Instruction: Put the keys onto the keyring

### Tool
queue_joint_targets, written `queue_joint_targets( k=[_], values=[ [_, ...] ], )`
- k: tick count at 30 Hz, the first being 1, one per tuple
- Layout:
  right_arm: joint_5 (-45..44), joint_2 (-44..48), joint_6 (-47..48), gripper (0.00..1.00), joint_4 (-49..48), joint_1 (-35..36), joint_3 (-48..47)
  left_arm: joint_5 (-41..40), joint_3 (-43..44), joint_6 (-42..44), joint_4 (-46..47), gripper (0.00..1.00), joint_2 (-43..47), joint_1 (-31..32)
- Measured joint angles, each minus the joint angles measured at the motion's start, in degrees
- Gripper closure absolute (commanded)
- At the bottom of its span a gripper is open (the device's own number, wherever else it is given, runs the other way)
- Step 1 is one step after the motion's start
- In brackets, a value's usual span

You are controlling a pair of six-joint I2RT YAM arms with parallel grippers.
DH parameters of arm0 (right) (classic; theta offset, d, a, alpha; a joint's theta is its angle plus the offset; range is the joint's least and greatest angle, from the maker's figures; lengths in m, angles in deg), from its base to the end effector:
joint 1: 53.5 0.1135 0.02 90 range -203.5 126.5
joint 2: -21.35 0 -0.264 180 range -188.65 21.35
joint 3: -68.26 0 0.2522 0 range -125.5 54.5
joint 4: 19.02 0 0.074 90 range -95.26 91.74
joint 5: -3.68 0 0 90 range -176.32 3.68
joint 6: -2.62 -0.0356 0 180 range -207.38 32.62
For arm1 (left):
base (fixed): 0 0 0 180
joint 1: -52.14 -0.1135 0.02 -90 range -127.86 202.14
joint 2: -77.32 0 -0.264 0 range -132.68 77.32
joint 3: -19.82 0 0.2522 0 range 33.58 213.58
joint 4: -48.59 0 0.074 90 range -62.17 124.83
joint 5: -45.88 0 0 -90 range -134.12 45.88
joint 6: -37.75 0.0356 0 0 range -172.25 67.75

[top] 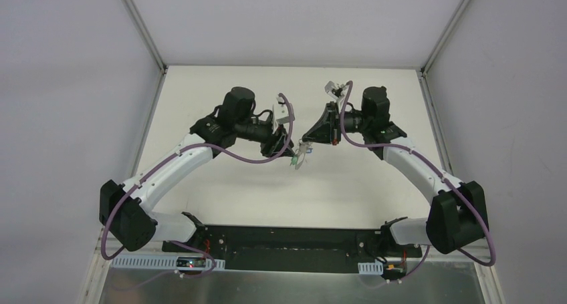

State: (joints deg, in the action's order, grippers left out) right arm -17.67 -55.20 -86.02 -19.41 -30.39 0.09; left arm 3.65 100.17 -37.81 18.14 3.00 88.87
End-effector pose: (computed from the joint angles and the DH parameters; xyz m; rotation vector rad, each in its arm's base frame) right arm 0.2576 0.1460 0.3214 -1.2196 1.3110 1.2850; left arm 0.2156 -0.1937 0.3537 1.3277 1.5004 -1.0770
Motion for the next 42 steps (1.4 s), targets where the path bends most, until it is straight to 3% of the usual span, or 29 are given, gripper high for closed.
queue_joint_targets(
  k=[11, 23, 42],
  values=[
    [2.3, 0.0, -11.5, 1.0, -13.0, -1.0, 3.3, -0.2, -0.5, 0.3, 4.3, 0.63, -1.3, 0.0],
    [3.5, 0.0, -12.3, 1.0, -14.3, -1.3, 3.7, 0.9, 1.3, 8.8, -3.1, 0.62, 0.0, -0.3],
    [5.9, -0.6, -13.6, 1.0, -15.6, -1.3, 4.6, 1.6, 3.3, 7.0, 4.4, 0.67, -4.3, -0.2]
  ],
)
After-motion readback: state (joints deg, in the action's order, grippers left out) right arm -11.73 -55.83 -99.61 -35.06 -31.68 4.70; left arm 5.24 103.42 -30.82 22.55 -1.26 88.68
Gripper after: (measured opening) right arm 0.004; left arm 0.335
